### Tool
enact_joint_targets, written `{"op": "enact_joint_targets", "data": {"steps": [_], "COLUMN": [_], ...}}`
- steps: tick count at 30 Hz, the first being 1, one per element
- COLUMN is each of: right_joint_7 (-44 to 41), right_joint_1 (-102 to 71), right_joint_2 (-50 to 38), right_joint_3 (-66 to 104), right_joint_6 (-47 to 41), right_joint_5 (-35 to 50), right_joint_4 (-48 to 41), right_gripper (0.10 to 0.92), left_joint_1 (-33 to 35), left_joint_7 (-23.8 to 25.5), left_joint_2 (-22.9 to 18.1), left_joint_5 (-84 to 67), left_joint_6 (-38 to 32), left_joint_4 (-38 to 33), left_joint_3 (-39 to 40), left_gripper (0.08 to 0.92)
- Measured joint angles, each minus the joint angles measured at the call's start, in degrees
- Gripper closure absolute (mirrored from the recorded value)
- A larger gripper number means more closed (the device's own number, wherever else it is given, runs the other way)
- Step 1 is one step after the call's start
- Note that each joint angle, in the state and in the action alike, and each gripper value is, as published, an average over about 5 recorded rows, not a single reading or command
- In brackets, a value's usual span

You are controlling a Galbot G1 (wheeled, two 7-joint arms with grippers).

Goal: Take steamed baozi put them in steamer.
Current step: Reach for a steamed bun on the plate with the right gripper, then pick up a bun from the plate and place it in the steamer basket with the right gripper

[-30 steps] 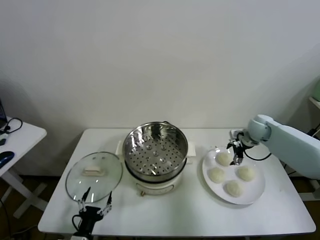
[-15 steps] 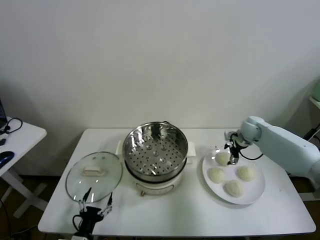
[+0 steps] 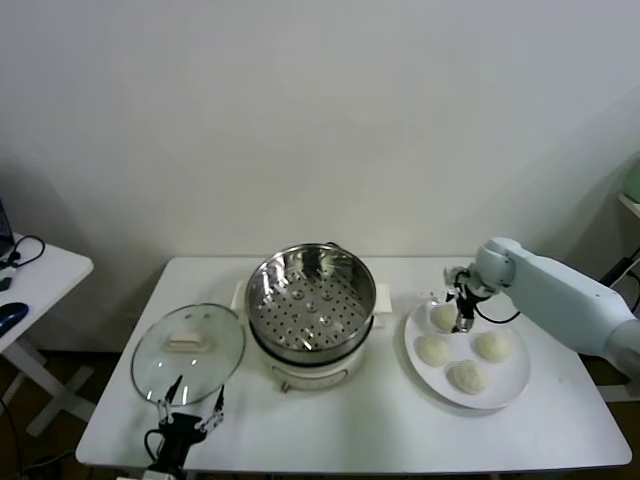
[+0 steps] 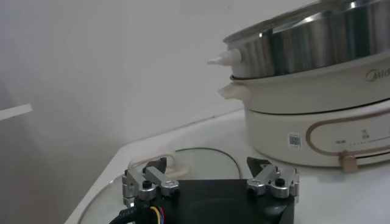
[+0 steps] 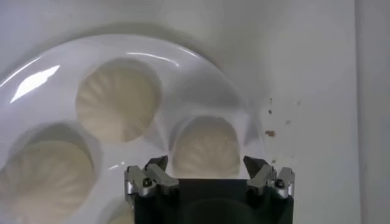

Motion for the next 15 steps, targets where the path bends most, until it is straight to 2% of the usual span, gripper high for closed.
{"op": "enact_joint_targets", "data": {"steps": [7,15], "right_joint_7": [0.0,-0.2], "right_joint_1": [0.5,1.6], "right_joint_2": [-0.1,-0.6], "right_joint_3": [-0.6,-1.5], "right_joint_6": [-0.3,-0.4], "right_joint_5": [-0.5,-0.2], "right_joint_4": [0.4,1.0], "right_gripper": [0.317,0.369], "left_joint_1": [0.0,0.0], "left_joint_7": [0.0,0.0], "left_joint_2": [0.0,0.0], "left_joint_5": [0.1,0.4], "left_joint_6": [0.0,-0.1], "left_joint_4": [0.0,0.2], "left_joint_3": [-0.1,-0.2], "left_gripper": [0.177,0.177]}}
